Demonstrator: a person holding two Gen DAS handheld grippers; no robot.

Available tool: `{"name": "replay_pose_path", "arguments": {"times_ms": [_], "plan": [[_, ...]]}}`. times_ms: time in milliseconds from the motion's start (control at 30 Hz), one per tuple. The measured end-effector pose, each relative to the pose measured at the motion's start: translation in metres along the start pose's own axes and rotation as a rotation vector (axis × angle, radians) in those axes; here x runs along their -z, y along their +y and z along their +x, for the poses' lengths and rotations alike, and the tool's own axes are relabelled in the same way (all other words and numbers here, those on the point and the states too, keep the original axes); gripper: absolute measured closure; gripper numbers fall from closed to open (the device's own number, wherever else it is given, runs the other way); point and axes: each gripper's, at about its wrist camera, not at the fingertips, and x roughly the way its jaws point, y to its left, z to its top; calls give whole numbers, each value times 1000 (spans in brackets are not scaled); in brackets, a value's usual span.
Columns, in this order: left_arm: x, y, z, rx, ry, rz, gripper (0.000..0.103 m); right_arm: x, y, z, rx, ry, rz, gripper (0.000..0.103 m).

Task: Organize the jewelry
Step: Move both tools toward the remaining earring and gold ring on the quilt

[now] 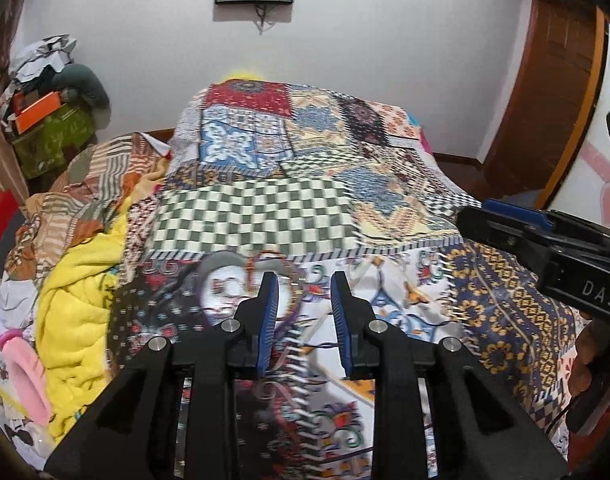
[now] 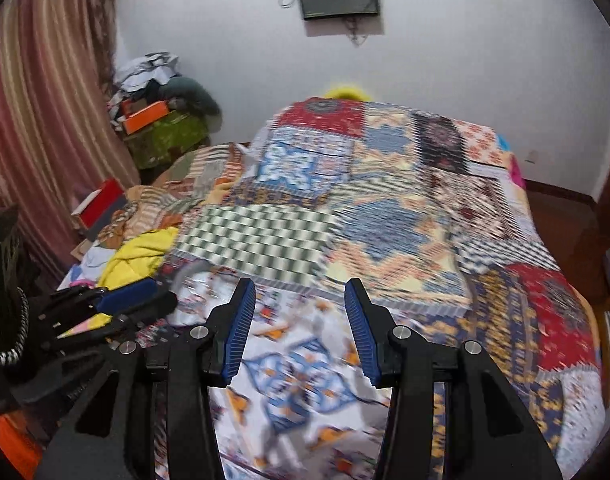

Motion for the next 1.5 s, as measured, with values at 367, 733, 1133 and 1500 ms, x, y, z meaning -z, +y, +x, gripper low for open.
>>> {"name": "replay_pose_path", "arguments": {"times_ms": [367,733,1133,1500], "plan": [[4,-45,35,100,80,51,77,28,-52,-11,95,50,74,60],[18,-78,93,139,195,111,77,69,-85,18,65,204,152,60],[23,-92,130,185,273,162,86,83,-81,55,26,314,107,60],[27,-95,143,179,270,166,96,84,-75,70,70,299,55,70]]}}
